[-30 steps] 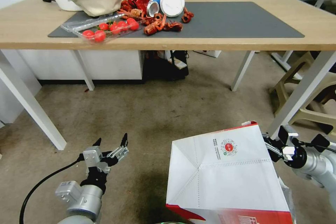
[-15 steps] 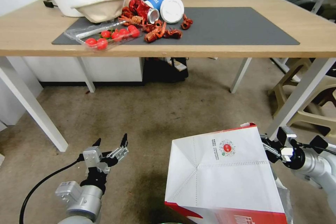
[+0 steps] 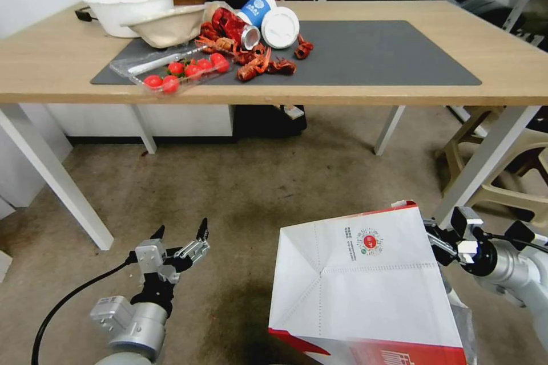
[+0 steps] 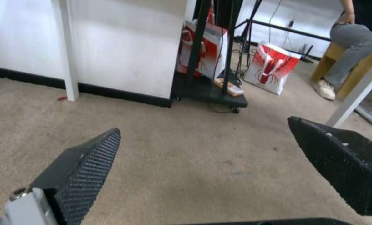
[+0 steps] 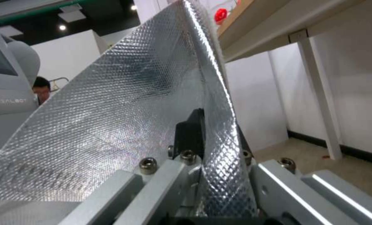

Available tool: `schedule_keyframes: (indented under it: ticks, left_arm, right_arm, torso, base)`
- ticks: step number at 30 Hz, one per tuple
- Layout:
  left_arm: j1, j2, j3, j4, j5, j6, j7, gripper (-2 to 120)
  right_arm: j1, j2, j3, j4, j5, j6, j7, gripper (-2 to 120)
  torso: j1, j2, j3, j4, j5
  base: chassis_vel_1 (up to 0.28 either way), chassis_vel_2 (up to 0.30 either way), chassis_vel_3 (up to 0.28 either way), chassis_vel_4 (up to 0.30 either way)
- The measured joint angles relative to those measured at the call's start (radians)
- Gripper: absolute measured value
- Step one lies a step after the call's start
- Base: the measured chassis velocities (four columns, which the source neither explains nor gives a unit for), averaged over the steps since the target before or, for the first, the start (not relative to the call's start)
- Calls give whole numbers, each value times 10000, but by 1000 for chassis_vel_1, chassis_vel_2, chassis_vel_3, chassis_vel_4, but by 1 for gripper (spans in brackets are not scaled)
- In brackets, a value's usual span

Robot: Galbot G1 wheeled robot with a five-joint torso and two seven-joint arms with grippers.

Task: Pick up the food delivery bag from the floor and place it on the table.

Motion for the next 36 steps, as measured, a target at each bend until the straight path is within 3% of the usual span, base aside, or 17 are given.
schedule_keyframes:
  ticks: [15, 30, 36]
  left_arm:
    - [-17, -3, 4, 26, -7, -52, 8, 100]
    - [-1, -1, -9, 25, -1, -44, 69, 100]
    - [-11, -18, 12, 49, 28, -44, 87, 100]
  right_arm:
    - [16, 0, -3, 28, -10, 0, 0, 0]
    - [1, -12, -3, 65, -28, 0, -5, 0]
    - [-13, 0, 10, 98, -35, 2, -5, 0]
  torso:
    - [71, 246, 174, 0, 0]
    - [206, 772, 569, 0, 0]
    - [317, 1156, 841, 0, 0]
  base:
    - [0, 0, 0, 0]
    - [0, 0, 0, 0]
    - [0, 0, 0, 0]
